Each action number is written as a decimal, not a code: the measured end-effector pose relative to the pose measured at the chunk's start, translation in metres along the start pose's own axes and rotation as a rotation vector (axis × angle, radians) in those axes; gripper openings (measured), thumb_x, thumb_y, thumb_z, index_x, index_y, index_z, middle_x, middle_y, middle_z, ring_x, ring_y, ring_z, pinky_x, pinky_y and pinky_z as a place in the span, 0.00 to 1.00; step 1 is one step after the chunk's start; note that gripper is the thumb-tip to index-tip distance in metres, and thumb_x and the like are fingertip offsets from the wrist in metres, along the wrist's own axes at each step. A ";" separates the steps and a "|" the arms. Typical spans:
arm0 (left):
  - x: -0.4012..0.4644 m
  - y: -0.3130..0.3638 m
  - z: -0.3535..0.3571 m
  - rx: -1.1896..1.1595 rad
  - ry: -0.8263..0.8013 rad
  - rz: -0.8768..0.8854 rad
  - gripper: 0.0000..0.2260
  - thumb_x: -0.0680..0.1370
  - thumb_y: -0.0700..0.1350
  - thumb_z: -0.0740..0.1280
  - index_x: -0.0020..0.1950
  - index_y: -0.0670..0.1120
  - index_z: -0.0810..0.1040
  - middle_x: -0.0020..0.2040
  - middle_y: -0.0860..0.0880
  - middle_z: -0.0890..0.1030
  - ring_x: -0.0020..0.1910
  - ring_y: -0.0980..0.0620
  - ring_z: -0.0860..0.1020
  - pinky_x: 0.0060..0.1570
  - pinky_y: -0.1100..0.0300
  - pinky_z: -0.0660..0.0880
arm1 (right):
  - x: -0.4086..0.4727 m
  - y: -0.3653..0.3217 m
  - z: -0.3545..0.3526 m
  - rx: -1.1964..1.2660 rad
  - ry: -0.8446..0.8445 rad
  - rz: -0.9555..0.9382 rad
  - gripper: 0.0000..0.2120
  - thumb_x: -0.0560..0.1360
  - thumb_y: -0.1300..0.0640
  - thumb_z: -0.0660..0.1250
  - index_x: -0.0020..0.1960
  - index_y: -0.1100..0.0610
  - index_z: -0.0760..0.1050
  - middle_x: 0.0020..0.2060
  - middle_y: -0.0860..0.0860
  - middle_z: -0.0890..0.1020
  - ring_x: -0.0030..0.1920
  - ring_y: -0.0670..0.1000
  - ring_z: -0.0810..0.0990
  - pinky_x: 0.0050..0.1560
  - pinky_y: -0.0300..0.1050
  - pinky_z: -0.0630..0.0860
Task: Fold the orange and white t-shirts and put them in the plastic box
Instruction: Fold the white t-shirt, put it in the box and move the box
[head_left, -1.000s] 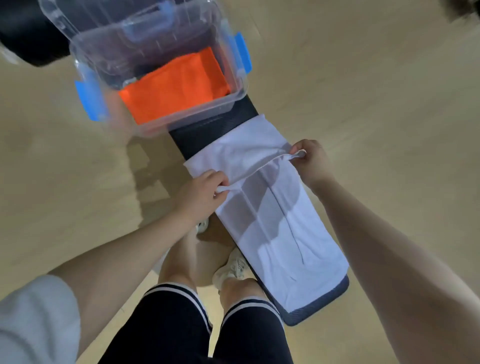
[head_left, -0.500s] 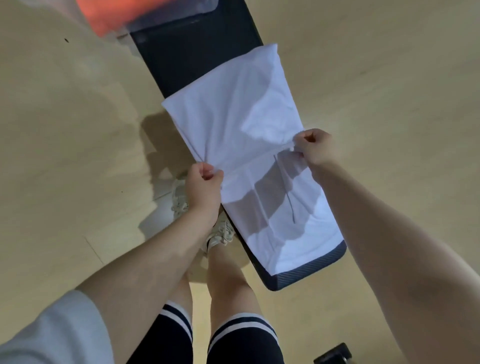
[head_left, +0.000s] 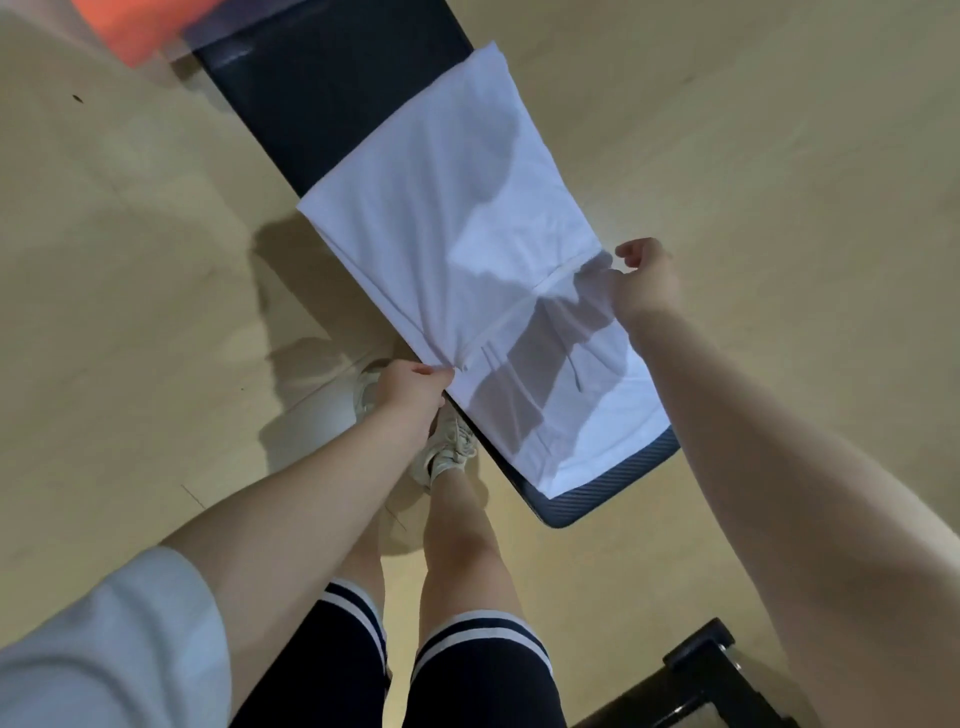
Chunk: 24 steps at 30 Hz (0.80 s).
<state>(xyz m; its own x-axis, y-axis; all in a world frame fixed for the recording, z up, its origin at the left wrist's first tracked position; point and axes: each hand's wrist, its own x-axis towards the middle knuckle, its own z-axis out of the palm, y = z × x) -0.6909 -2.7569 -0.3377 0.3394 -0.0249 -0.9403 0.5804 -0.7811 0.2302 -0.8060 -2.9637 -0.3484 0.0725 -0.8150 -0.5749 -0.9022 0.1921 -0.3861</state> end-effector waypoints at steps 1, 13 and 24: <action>-0.004 0.000 0.000 0.010 0.002 -0.001 0.05 0.75 0.43 0.67 0.45 0.41 0.74 0.32 0.46 0.72 0.30 0.49 0.69 0.32 0.61 0.66 | -0.011 0.008 -0.005 -0.012 -0.012 -0.004 0.14 0.74 0.58 0.61 0.59 0.58 0.72 0.61 0.57 0.72 0.49 0.52 0.72 0.59 0.50 0.74; -0.048 -0.083 0.078 -0.089 -0.076 -0.109 0.13 0.78 0.48 0.61 0.61 0.44 0.70 0.68 0.45 0.73 0.63 0.44 0.73 0.62 0.52 0.71 | -0.056 0.126 -0.046 -0.144 -0.082 0.091 0.19 0.78 0.61 0.54 0.68 0.58 0.65 0.67 0.60 0.67 0.62 0.61 0.72 0.58 0.50 0.71; -0.059 -0.134 0.143 -0.211 0.100 -0.106 0.14 0.76 0.51 0.63 0.55 0.43 0.74 0.42 0.49 0.75 0.41 0.49 0.74 0.40 0.57 0.70 | -0.037 0.166 -0.017 -0.048 0.016 0.082 0.12 0.73 0.53 0.63 0.54 0.57 0.72 0.57 0.56 0.73 0.57 0.57 0.74 0.59 0.52 0.73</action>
<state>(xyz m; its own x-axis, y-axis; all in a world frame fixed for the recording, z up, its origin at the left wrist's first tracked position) -0.8947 -2.7401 -0.3484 0.3339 0.1200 -0.9349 0.7544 -0.6287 0.1887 -0.9654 -2.9111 -0.3784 -0.0089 -0.8066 -0.5910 -0.9242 0.2323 -0.3031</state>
